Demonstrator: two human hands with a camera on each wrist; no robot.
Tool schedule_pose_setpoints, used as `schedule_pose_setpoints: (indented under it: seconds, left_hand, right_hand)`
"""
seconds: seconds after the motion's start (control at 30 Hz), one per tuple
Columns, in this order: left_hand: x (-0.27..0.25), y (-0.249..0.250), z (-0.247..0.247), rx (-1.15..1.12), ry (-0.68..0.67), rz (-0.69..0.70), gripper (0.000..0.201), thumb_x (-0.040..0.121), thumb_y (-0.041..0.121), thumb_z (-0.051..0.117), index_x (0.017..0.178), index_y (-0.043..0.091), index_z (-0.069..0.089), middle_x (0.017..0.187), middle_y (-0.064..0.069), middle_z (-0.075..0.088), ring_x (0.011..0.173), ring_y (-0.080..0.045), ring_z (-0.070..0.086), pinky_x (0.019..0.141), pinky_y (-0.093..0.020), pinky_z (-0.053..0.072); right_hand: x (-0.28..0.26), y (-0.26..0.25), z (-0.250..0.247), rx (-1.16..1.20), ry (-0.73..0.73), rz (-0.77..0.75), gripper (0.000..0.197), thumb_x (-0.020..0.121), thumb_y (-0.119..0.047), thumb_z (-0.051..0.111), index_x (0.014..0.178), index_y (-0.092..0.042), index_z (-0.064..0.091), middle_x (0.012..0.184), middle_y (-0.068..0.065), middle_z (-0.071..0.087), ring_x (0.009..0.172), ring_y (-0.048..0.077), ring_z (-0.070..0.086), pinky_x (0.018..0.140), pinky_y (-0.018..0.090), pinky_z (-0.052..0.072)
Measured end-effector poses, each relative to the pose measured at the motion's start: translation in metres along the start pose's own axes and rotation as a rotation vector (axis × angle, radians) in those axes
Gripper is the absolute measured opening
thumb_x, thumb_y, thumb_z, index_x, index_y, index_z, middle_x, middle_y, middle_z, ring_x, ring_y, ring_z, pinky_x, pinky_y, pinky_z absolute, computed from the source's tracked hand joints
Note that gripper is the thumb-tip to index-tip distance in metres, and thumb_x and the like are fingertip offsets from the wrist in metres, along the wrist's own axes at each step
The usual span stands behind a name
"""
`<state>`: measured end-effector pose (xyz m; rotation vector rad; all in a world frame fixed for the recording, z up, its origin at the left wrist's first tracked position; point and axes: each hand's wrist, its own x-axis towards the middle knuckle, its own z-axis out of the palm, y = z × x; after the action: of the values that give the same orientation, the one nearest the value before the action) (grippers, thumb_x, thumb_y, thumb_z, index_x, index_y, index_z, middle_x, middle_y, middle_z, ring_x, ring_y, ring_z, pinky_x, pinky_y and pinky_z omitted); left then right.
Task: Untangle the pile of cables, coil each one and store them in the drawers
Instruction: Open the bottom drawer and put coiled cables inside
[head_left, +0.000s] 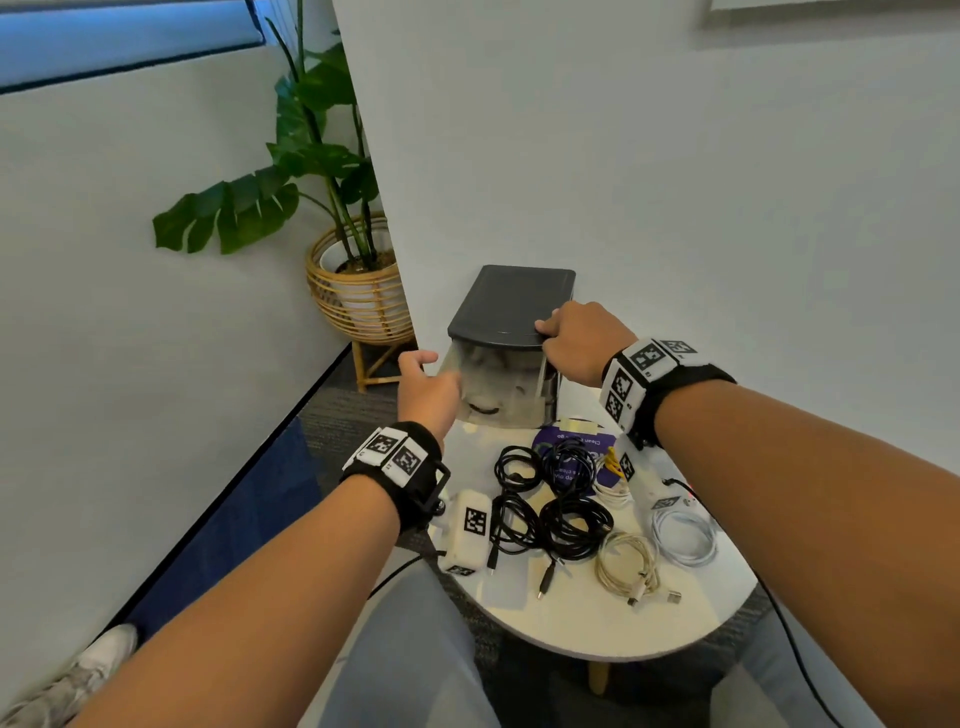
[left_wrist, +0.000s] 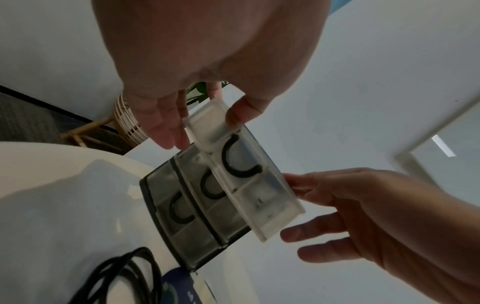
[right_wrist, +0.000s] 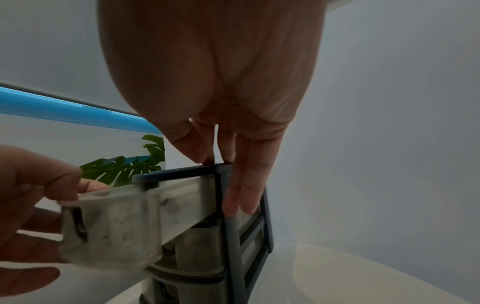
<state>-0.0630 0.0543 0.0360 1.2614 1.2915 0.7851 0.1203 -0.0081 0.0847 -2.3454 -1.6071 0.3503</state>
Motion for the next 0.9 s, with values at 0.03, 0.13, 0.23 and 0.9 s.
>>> schedule_pose_setpoints:
  seconds: [0.03,0.13,0.23,0.9]
  left_hand:
    - [-0.002,-0.002,-0.003,0.001,0.011,0.013,0.045,0.091,0.004,0.052,0.127,0.029,0.047,0.113,-0.007,0.057,0.104,-0.029,0.061,0.096,-0.053,0.053]
    - [-0.005,-0.005,-0.011,0.05,-0.011,0.069,0.045,0.09,-0.001,0.051,0.124,0.028,0.05,0.113,-0.012,0.059,0.106,-0.033,0.062,0.096,-0.056,0.054]
    - [-0.003,-0.002,-0.011,0.18,-0.082,0.16,0.055,0.088,-0.003,0.05,0.126,0.037,0.045,0.118,-0.017,0.057,0.104,-0.036,0.061,0.093,-0.056,0.055]
    - [0.009,-0.001,-0.014,0.597,-0.157,0.411,0.048,0.11,0.04,0.021,0.157,0.047,0.028,0.113,0.0,0.054,0.105,-0.018,0.05,0.102,-0.043,0.04]
  right_hand:
    - [0.0,0.0,0.0,-0.005,0.0,-0.005,0.038,0.096,-0.011,0.045,0.127,-0.007,0.067,0.133,0.02,0.062,0.119,0.034,0.061,0.102,0.042,0.052]
    - [0.001,0.0,0.0,-0.014,0.008,-0.018,0.036,0.096,-0.012,0.046,0.124,-0.007,0.068,0.131,0.02,0.063,0.098,0.03,0.067,0.093,0.04,0.056]
    - [0.002,-0.001,0.001,-0.021,0.011,-0.028,0.035,0.096,-0.011,0.044,0.12,-0.007,0.07,0.125,0.018,0.065,0.079,0.025,0.066,0.085,0.04,0.059]
    - [-0.007,-0.001,0.0,0.004,0.016,-0.045,0.037,0.098,-0.007,0.043,0.126,-0.006,0.067,0.131,0.024,0.061,0.083,0.029,0.067,0.073,0.033,0.057]
